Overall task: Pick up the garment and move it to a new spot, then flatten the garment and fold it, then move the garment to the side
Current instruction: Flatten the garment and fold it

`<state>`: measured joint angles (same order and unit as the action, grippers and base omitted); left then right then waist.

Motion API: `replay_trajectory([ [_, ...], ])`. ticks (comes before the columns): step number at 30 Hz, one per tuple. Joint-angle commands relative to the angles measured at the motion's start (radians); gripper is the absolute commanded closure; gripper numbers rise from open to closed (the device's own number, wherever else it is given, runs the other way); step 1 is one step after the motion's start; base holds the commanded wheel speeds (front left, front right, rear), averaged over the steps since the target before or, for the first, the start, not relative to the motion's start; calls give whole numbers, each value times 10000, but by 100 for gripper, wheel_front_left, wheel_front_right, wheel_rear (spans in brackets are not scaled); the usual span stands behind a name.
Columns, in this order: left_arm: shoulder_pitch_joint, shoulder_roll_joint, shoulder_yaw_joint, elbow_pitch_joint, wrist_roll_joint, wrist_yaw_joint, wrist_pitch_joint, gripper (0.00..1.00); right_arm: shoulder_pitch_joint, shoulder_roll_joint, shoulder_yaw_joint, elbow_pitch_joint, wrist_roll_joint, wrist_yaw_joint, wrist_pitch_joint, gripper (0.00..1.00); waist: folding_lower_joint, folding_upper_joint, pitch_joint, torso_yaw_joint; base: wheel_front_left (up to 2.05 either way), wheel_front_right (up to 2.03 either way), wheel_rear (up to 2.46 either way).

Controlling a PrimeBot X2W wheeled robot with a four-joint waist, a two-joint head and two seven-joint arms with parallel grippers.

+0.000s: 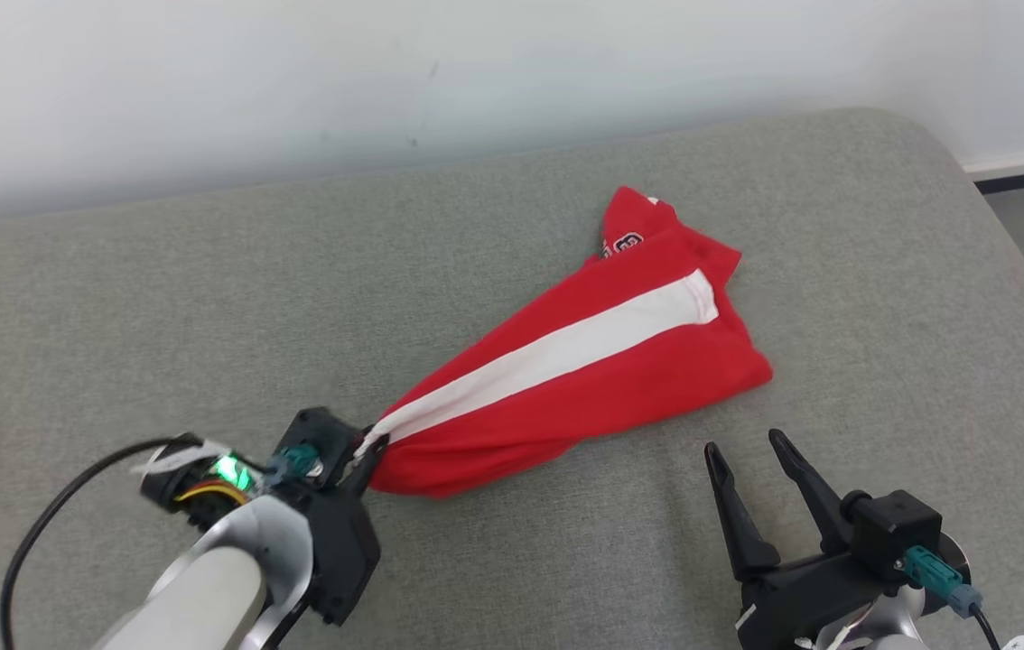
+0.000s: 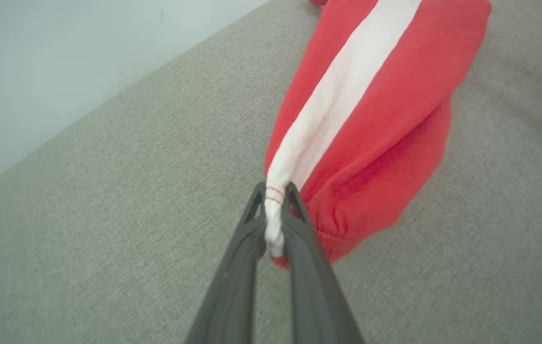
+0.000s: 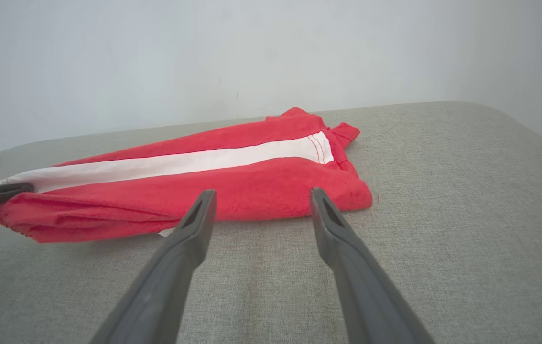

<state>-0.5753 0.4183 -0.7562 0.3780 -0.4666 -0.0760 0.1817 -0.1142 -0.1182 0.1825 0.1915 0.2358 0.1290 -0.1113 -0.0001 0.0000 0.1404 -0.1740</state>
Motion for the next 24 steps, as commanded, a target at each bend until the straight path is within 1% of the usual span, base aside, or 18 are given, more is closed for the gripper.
replay_trajectory([
  [1, 250, 124, 34, -132, 137, 141, -89, 100, 163, -51, 26, -38, -42, 34, 35, 0, 1, 0, -94, 85, 0, 0, 0],
  [4, 650, 346, 142, -374, 88, 483, -198, 100, 176, -108, 48, -75, -7, 34, 108, 0, 1, 0, -191, 161, 0, 0, 0],
  [5, 828, 369, 194, -441, -52, 541, -221, 53, 191, -108, 87, -103, 8, 34, 115, 0, 1, 0, -211, 175, 0, 0, 0],
  [6, 966, 413, 249, -506, -100, 624, -240, 0, 204, -117, 116, -121, 16, 34, 132, 0, 1, 0, -227, 189, 0, 0, 0],
  [10, 1679, 338, 664, -911, -802, 894, -497, 0, 232, -256, 164, -228, 70, 34, 224, 0, 1, 0, -299, 221, 0, 0, 0],
  [13, 2398, 136, 1266, -1452, -1828, 1099, -675, 0, 278, -425, 64, -376, 147, 34, 298, 0, 1, 0, -309, 256, 0, 0, 0],
  [16, 2983, -76, 1923, -2038, -2971, 1184, -704, 0, 334, -618, -177, -607, 180, 35, 383, 0, 1, 0, -245, 362, 0, 0, 0],
  [19, 3277, -403, 2530, -2344, -4123, 1215, -523, 0, 263, -764, -397, -853, 115, 35, 533, 0, 1, 0, -157, 495, 0, 0, 0],
  [21, 3206, -694, 2924, -2237, -4912, 1260, -311, 0, 114, -870, -419, -1027, 125, 35, 640, 0, 1, 0, -76, 568, 0, 0, 0],
  [24, 2815, -909, 3216, -1812, -5655, 1455, 289, 0, -154, -1041, -261, -1236, 108, 35, 832, 0, 1, 0, 14, 605, 0, 0, 0],
])
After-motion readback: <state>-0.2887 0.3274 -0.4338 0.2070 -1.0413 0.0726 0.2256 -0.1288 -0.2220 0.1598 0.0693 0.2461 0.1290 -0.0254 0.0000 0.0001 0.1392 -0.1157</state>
